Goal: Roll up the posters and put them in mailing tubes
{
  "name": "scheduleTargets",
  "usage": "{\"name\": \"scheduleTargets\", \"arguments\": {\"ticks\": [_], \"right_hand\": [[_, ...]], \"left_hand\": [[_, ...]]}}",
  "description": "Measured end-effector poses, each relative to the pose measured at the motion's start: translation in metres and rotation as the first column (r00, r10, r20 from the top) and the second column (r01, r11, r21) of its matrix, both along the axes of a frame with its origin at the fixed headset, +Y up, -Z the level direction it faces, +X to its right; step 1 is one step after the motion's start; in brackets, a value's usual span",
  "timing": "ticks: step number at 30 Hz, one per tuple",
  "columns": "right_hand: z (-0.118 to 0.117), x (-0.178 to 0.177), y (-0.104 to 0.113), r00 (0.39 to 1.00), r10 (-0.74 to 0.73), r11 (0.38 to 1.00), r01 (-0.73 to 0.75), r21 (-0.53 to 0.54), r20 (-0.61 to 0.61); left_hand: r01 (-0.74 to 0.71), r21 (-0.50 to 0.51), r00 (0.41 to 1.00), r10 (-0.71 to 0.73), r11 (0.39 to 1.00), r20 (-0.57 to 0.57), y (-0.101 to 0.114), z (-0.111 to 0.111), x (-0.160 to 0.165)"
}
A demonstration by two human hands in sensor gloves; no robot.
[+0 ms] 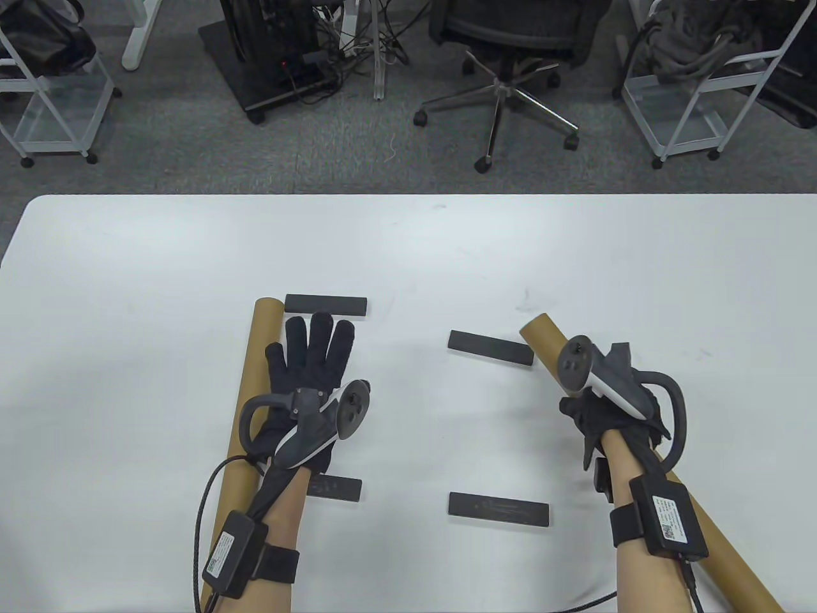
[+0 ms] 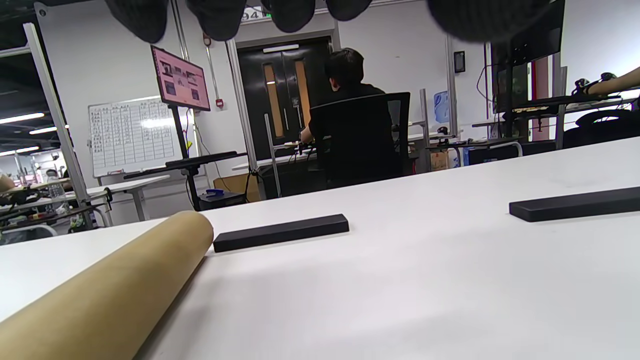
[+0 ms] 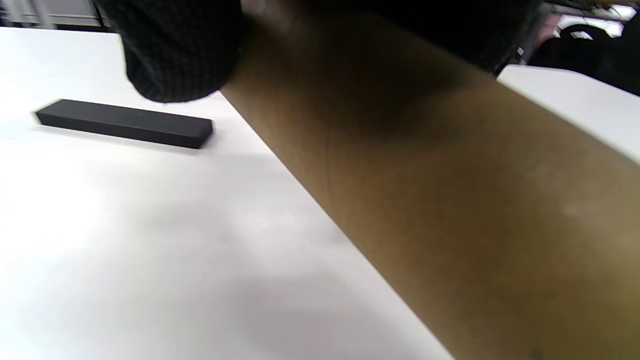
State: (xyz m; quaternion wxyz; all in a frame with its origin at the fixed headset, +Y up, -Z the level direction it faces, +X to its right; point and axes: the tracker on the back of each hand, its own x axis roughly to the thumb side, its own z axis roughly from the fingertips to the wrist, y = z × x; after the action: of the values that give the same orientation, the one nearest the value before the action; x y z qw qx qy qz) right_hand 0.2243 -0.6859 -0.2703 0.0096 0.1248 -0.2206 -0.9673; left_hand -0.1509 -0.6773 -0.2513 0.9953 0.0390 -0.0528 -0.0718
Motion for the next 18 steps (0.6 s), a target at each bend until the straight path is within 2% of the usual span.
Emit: {"name": "scheduleTargets", "arguments": {"ticks": [5,11,18], "right_hand": [[0.002,0.021,-0.015,0.998,0.029,0.998,-0.026,-0.058,0.063],[0.002,0.028,-0.040,0.996,0.063,0.990,-0.055,-0.127,0.064],[0.004,0.033,-0.055,0.992,0.113,0.984,-0.104,-0.147,0.056]], "left_hand": [[0.001,-0.007,1.000,-0.001,1.000,0.007,0.000,-0.001,0.002],[-0.005,-0.017,1.000,0.005,1.000,0.009,0.001,0.000,0.002],[-0.005,-0.031,1.000,0.005,1.000,0.013,-0.001,0.000,0.003]]}}
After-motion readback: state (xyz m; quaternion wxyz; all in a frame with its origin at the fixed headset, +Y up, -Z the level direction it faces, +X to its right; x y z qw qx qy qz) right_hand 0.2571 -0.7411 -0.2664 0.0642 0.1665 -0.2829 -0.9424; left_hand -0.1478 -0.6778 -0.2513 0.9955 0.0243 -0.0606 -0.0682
